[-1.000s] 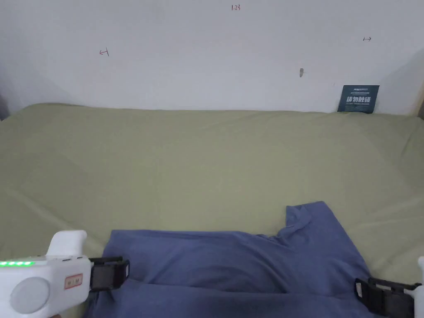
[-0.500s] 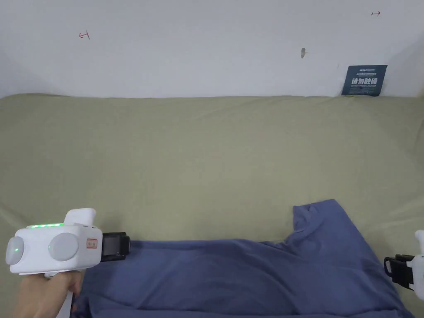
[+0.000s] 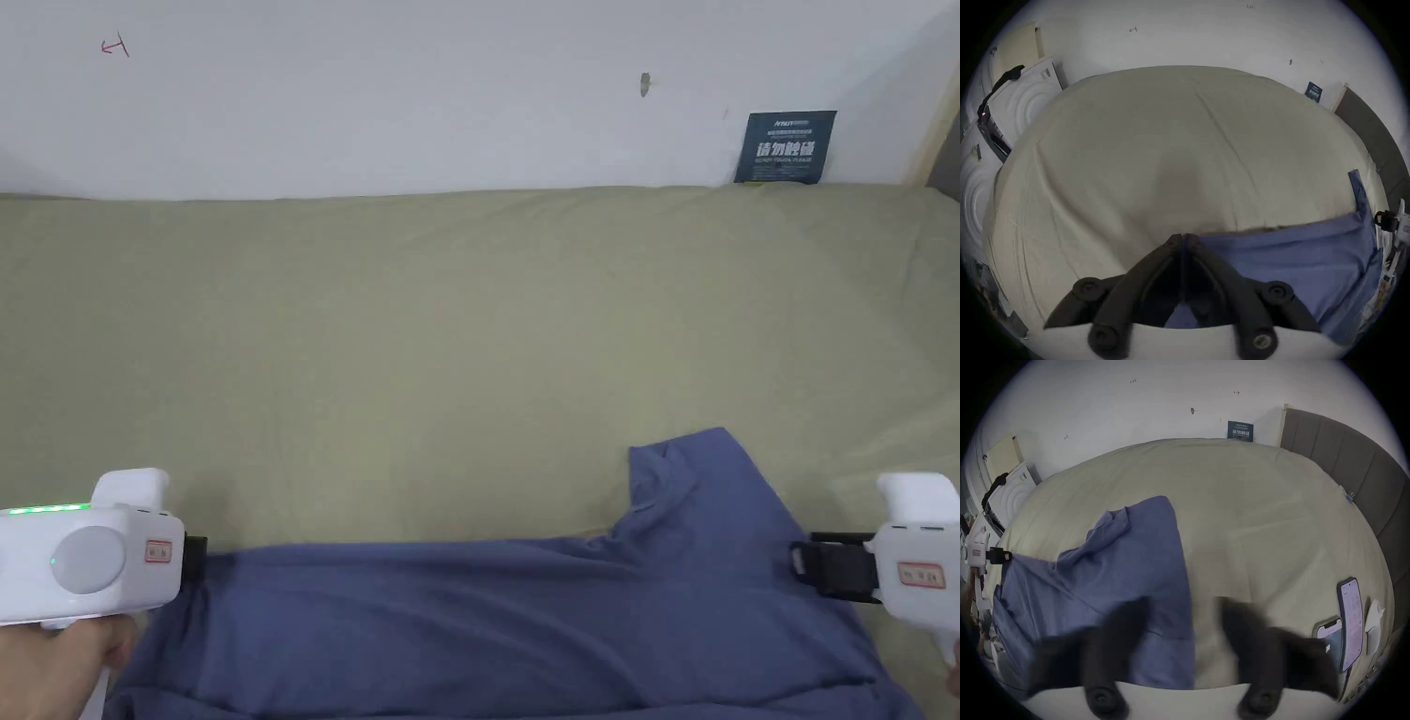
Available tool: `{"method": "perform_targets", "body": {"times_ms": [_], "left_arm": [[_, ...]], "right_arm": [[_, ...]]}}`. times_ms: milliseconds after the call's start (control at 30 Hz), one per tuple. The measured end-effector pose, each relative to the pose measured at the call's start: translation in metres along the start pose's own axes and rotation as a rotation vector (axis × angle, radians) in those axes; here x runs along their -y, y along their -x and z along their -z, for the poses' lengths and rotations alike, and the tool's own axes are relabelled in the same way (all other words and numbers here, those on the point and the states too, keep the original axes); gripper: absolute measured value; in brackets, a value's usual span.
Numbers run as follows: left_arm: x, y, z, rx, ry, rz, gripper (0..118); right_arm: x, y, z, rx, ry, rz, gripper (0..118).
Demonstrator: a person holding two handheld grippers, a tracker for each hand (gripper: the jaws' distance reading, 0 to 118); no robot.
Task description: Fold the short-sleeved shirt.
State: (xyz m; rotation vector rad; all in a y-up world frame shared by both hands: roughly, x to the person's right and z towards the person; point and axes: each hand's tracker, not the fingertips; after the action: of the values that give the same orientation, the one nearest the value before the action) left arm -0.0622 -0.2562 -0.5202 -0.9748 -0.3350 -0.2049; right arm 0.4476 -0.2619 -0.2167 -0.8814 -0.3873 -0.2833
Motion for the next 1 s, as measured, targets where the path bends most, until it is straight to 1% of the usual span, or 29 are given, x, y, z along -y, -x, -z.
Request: {"method": "perform_targets", "body": {"times_ms": [33, 67, 133, 233, 300, 333, 367, 400, 433, 467, 500, 533, 700, 733, 800, 933, 1000], "left_arm": [[0.001, -0.003, 0.0, 0.0, 0.008, 0.006, 2], [0.005, -0.007, -0.001, 0.029, 0.054, -0.005, 2], [0.002, -0.004, 0.005, 0.015, 0.05, 0.009, 2], [0.001, 0.0, 0.009, 0.021, 0.056, 0.003, 2], [-0.001, 0.004, 0.011, 0.026, 0.058, -0.004, 2], [-0.003, 0.005, 0.01, 0.025, 0.053, -0.003, 2], [-0.003, 0.009, 0.017, 0.027, 0.054, -0.003, 2], [-0.005, 0.013, 0.019, 0.028, 0.055, 0.0, 2], [-0.006, 0.015, 0.018, 0.029, 0.054, 0.003, 2], [-0.008, 0.018, 0.017, 0.033, 0.053, 0.008, 2], [0.0, 0.012, 0.008, 0.04, 0.054, 0.009, 2], [0.002, 0.012, 0.004, 0.042, 0.052, 0.004, 2], [0.014, 0.023, -0.034, 0.094, 0.019, -0.035, 2], [0.016, 0.027, -0.043, 0.117, 0.004, -0.033, 2], [0.023, 0.029, -0.062, 0.113, -0.005, -0.023, 2], [0.042, 0.037, -0.102, 0.132, -0.052, -0.016, 2], [0.056, 0.039, -0.122, 0.135, -0.076, -0.008, 2]], "right_arm": [[-0.003, 0.0, 0.005, -0.02, 0.027, 0.011, 113], [-0.005, -0.001, 0.009, -0.033, 0.034, 0.017, 113], [-0.014, -0.001, 0.022, -0.04, 0.066, 0.002, 113], [-0.02, 0.002, 0.046, 0.014, 0.173, -0.064, 112], [-0.022, 0.004, 0.054, 0.031, 0.211, -0.118, 109], [-0.022, 0.004, 0.052, 0.022, 0.19, -0.114, 108], [-0.024, 0.003, 0.046, 0.017, 0.186, -0.113, 102], [-0.027, 0.002, 0.037, 0.023, 0.157, -0.12, 85], [-0.028, 0.0, 0.029, 0.015, 0.125, -0.123, 60], [-0.029, -0.003, 0.024, -0.026, 0.113, -0.112, 8], [-0.028, -0.003, 0.018, -0.066, 0.106, -0.09, 2], [-0.027, 0.001, 0.011, -0.039, 0.102, -0.088, 2], [-0.025, 0.013, -0.028, -0.072, 0.04, -0.088, 2], [-0.023, 0.015, -0.039, -0.081, 0.024, -0.088, 2], [-0.018, 0.015, -0.06, -0.096, -0.003, -0.092, 2], [0.001, 0.014, -0.105, -0.12, -0.058, -0.09, 2], [0.017, 0.016, -0.126, -0.12, -0.076, -0.108, 2]]}}
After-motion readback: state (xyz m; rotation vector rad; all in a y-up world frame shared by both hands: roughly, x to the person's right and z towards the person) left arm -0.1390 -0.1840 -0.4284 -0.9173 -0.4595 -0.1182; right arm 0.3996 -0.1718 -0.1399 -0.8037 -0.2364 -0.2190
